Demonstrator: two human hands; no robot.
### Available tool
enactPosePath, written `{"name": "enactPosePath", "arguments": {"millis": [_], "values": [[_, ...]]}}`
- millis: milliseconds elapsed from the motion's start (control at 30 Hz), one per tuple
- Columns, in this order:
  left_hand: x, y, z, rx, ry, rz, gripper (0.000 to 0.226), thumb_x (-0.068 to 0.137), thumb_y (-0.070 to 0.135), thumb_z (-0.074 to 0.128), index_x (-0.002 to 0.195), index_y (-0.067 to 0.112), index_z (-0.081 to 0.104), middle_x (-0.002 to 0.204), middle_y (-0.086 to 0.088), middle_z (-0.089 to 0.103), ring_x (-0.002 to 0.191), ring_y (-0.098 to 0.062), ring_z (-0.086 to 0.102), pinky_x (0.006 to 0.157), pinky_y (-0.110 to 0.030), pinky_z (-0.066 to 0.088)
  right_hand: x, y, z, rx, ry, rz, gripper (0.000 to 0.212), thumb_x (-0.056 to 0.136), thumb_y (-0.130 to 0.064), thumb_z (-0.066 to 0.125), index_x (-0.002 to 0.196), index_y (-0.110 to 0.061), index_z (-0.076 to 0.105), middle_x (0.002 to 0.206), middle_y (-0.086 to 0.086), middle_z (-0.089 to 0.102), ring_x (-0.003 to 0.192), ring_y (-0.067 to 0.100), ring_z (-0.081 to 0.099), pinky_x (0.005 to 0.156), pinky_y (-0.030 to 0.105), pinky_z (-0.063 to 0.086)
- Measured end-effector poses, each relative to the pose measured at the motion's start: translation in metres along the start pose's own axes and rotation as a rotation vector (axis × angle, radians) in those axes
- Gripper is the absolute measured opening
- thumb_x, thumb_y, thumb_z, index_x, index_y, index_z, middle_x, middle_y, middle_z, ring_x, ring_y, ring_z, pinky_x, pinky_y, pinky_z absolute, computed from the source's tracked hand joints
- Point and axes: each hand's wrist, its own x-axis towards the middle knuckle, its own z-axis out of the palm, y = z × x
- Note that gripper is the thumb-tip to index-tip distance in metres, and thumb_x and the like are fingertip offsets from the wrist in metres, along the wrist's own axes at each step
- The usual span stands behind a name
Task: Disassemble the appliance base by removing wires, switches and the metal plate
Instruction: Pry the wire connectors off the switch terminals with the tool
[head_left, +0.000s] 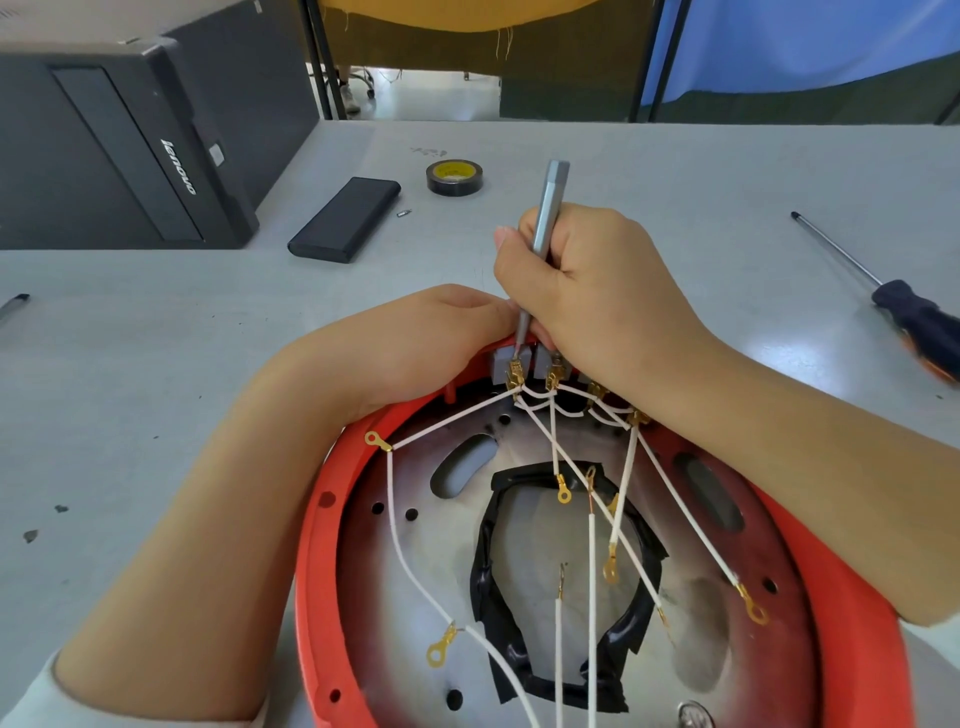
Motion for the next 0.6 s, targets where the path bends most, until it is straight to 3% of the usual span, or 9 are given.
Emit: {"name": "enactPosePath", "arguments": {"millis": [67,133,200,333,467,600], "values": [[-0.0011,0.0008,-0.0003,-0.006,0.002,0.009,0.043,0.099,0.035,0.038,0.074,0.042,0.072,0.088,0.024,0.07,0.086,0.006,0.062,0.077,-0.004,0.042,-0.0008,0.0003,0.0,-0.01,0.029,-0.014,0.039,0.096,-0.022,0.049,0.067,0.003,0.05,0.054,0.014,0.051,0.054,0.026,0.05,0.058,0.041,0.041],[-0.0021,0.0011,0.0002,0.005,0.002,0.017,0.044,0.099,0.037,0.037,0.072,0.048,0.07,0.085,0.025,0.069,0.083,0.006,0.061,0.069,-0.007,0.044,-0.0022,0.0003,0.0003,-0.016,0.04,-0.031,0.037,0.096,-0.021,0.049,0.067,0.002,0.051,0.055,0.013,0.05,0.054,0.025,0.05,0.058,0.04,0.041],[-0.0021,0.0017,0.0009,0.019,0.01,0.018,0.041,0.099,0.037,0.037,0.076,0.047,0.069,0.089,0.02,0.07,0.089,-0.003,0.061,0.077,-0.02,0.048,-0.0027,-0.0002,0.0005,-0.016,0.029,-0.034,0.037,0.096,-0.021,0.049,0.068,0.003,0.051,0.056,0.015,0.05,0.054,0.026,0.049,0.058,0.039,0.04],[-0.0014,0.0024,0.0013,0.013,0.009,-0.007,0.037,0.1,0.035,0.037,0.089,0.027,0.072,0.102,0.0,0.071,0.103,-0.022,0.061,0.095,-0.038,0.046,0.0009,-0.0016,0.0012,-0.029,-0.005,0.006,0.038,0.095,-0.022,0.049,0.062,-0.002,0.047,0.052,0.011,0.045,0.053,0.023,0.044,0.057,0.037,0.039],[-0.001,0.0015,0.0012,-0.001,0.031,-0.015,0.037,0.099,0.029,0.039,0.08,0.029,0.071,0.091,0.009,0.07,0.093,-0.011,0.061,0.083,-0.021,0.046,0.0054,-0.0027,0.0029,-0.068,-0.027,0.035,0.043,0.094,-0.022,0.049,0.053,-0.017,0.035,0.046,-0.006,0.032,0.046,0.01,0.035,0.047,0.025,0.031],[-0.0009,0.0015,0.0013,-0.008,0.017,-0.017,0.035,0.099,0.029,0.04,0.083,0.024,0.07,0.095,0.001,0.07,0.099,-0.019,0.061,0.089,-0.033,0.047,0.0049,-0.0015,0.0037,-0.069,-0.02,0.028,0.044,0.094,-0.023,0.048,0.053,-0.017,0.035,0.045,-0.006,0.031,0.045,0.011,0.037,0.047,0.024,0.031]]}}
